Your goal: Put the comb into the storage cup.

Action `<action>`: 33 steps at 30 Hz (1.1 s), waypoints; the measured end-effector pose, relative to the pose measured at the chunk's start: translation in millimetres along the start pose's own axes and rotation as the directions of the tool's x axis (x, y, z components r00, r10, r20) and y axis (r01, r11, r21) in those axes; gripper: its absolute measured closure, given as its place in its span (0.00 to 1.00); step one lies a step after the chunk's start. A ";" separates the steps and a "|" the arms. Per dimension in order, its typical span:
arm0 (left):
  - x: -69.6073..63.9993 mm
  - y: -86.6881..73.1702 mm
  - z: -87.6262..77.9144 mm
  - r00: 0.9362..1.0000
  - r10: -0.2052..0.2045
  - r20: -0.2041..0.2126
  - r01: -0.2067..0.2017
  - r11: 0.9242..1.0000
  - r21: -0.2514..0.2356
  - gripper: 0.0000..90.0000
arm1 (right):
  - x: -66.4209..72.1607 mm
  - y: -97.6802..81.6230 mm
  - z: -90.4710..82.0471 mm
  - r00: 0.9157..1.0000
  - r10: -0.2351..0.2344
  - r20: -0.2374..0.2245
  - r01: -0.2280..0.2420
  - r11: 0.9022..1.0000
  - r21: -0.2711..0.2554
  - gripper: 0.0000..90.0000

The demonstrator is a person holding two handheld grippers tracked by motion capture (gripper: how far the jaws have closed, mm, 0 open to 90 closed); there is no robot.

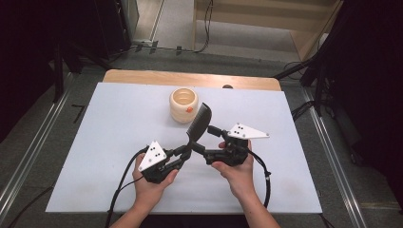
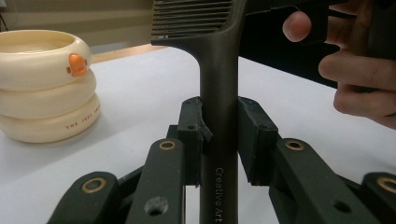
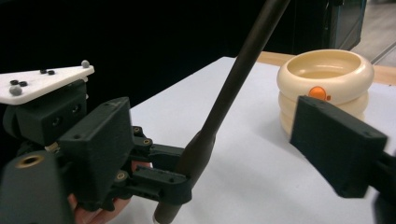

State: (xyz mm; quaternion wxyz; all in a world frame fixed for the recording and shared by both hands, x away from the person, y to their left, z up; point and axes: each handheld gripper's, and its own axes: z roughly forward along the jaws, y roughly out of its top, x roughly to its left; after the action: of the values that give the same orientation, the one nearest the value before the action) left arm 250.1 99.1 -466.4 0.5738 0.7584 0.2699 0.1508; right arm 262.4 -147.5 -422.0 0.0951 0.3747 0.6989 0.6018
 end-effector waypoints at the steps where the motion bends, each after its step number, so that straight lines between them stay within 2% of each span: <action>1: -1.2 -0.2 0.8 1.000 -0.001 0.005 0.001 1.000 -0.002 0.81 | 0.0 0.0 0.0 1.000 0.000 0.000 0.000 1.000 0.000 0.19; 2: -2.2 -0.1 1.4 1.000 0.002 0.005 -0.002 1.000 -0.001 0.81 | 0.5 0.1 -0.3 0.998 0.052 0.018 -0.052 0.999 -0.009 0.29; 3: -3.2 -0.1 1.9 1.000 0.007 0.002 -0.007 1.000 0.000 0.81 | 0.5 0.1 -0.3 0.998 0.052 0.018 -0.052 0.999 -0.009 0.29; 5: -5.1 0.0 3.0 1.000 0.010 0.005 -0.010 1.000 0.000 0.81 | 0.8 0.0 0.2 0.996 0.081 0.041 -0.081 0.997 0.002 0.41; 10: -9.8 -0.1 6.3 1.000 0.030 0.006 -0.030 1.000 0.005 0.81 | -1.5 -2.6 1.4 0.992 0.112 0.052 -0.113 0.993 0.013 0.50; 12: -11.9 -0.7 7.5 0.999 0.041 0.004 -0.041 0.999 0.009 0.81 | -3.2 -3.9 1.5 0.987 0.150 0.064 -0.151 0.988 0.012 0.54; 13: -13.0 -1.2 8.4 0.999 0.045 0.003 -0.045 0.999 0.008 0.81 | -3.2 -3.9 1.5 0.987 0.150 0.064 -0.151 0.988 0.012 0.54; 15: -15.0 -1.9 9.7 0.998 0.057 0.000 -0.057 0.998 0.012 0.81 | -4.5 -5.0 1.5 0.982 0.179 0.059 -0.180 0.984 0.008 0.58; 22: -20.9 -3.5 12.6 0.997 0.080 -0.009 -0.079 0.997 0.020 0.81 | -5.1 -8.0 3.3 0.978 0.188 0.093 -0.189 0.982 0.006 0.63; 25: -23.0 -4.6 14.4 0.996 0.093 -0.016 -0.092 0.995 0.024 0.81 | -4.8 -9.5 3.3 0.976 0.190 0.109 -0.191 0.982 -0.004 0.69; 28: -24.6 -6.1 15.6 0.995 0.099 -0.028 -0.098 0.995 0.021 0.81 | -4.3 -10.1 2.2 0.974 0.206 0.093 -0.205 0.979 -0.018 0.84; 29: -24.5 -6.3 16.7 0.995 0.099 -0.026 -0.099 0.995 0.026 0.81 | -3.2 -10.0 2.5 0.973 0.207 0.097 -0.206 0.978 -0.019 0.86; 32: -23.5 -6.8 18.8 0.996 0.090 -0.005 -0.090 0.995 0.030 0.80 | -2.4 -9.5 3.5 0.972 0.229 0.050 -0.228 0.973 -0.025 0.92; 33: -22.7 -6.9 18.9 0.996 0.086 0.011 -0.086 0.996 0.028 0.79 | -1.4 -9.1 3.8 0.974 0.221 0.054 -0.220 0.975 -0.026 0.92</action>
State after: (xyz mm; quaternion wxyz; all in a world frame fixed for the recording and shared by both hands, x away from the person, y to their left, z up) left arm 240.3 72.4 -476.7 0.5570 0.7782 0.2365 0.1679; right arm 261.9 -145.5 -431.7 0.0510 0.4659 0.6440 0.6046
